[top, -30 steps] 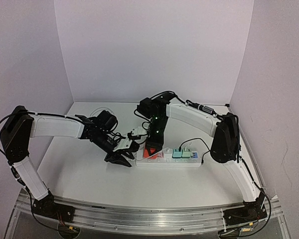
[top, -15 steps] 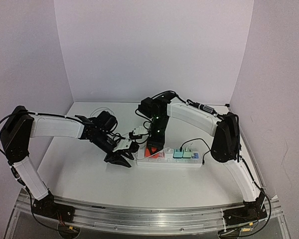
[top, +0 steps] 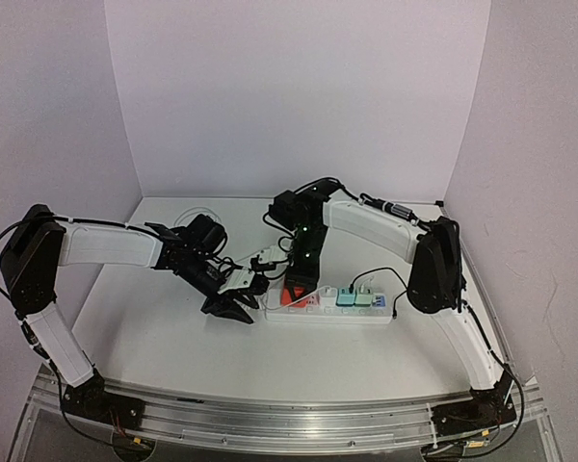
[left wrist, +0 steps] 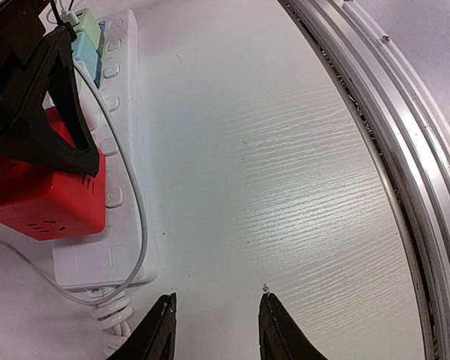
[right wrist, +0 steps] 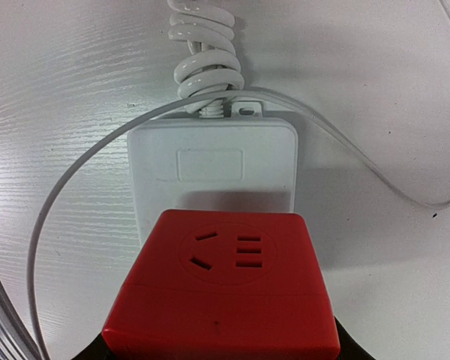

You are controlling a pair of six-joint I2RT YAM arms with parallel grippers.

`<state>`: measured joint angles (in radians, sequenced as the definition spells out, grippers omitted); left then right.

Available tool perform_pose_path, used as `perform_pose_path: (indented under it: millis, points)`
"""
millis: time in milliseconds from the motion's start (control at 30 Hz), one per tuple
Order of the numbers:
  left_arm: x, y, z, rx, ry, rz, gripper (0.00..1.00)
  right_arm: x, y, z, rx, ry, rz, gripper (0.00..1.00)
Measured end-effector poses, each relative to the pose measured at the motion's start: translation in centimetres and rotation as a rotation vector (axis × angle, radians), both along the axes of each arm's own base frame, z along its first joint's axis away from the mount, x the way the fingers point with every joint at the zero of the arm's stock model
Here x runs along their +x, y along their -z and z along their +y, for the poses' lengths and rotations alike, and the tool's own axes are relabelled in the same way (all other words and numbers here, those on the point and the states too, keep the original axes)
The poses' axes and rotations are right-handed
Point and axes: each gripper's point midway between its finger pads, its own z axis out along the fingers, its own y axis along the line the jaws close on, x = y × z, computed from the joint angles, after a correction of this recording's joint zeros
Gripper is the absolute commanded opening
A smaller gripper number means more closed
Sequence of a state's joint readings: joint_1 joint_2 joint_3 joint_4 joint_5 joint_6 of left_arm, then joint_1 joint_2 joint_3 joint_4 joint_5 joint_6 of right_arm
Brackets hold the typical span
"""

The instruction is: Insert the plug

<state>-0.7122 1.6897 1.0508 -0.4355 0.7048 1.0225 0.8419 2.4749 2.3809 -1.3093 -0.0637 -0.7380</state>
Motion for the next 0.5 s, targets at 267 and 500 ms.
perform_pose_path:
  millis: [267,500]
  points:
    - [0.0,0.0,0.0,0.000,0.000,0.000,0.38,-0.2,0.6,0.0,0.015,0.001,0.035,0.00]
    - [0.0,0.0,0.0,0.000,0.000,0.000,0.39,-0.3,1.4,0.4,-0.036,-0.024,-0.021,0.00]
